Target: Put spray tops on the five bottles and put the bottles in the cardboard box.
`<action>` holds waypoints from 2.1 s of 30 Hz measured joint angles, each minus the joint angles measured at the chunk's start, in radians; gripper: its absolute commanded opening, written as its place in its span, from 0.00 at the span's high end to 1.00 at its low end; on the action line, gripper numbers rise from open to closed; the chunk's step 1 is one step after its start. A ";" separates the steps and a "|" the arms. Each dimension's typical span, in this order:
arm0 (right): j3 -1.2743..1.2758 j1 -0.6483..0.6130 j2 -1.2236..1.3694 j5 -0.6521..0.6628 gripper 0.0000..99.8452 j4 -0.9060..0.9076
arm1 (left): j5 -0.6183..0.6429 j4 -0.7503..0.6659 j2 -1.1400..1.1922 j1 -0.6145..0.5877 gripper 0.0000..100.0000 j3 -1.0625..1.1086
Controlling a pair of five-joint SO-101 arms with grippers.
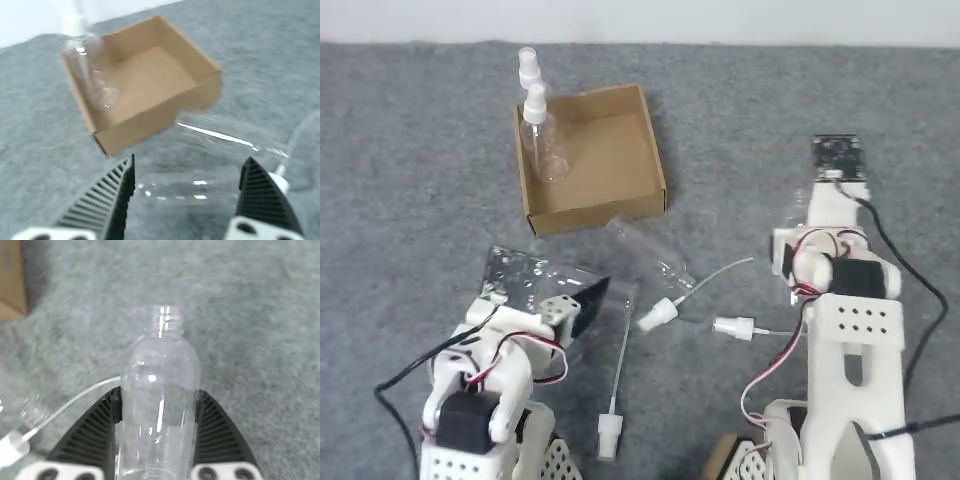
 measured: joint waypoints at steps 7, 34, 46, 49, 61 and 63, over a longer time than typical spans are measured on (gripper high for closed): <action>0.000 0.063 0.000 -0.018 0.97 -0.025 | -0.002 0.000 0.350 0.146 0.69 -0.178; 0.000 0.253 0.000 -0.048 0.97 -0.046 | 0.861 0.000 1.175 0.618 0.69 -0.611; 0.000 0.362 0.000 -0.048 0.97 -0.046 | 1.025 0.000 1.473 0.628 0.69 -0.792; 0.000 0.388 0.000 -0.048 0.97 -0.046 | 1.063 0.000 1.567 0.658 0.69 -0.844; 0.000 0.400 0.000 -0.049 0.97 -0.046 | 1.286 0.000 1.858 0.786 0.69 -1.046; 0.000 0.400 0.000 -0.049 0.97 -0.046 | 1.298 0.000 1.895 0.783 0.69 -1.065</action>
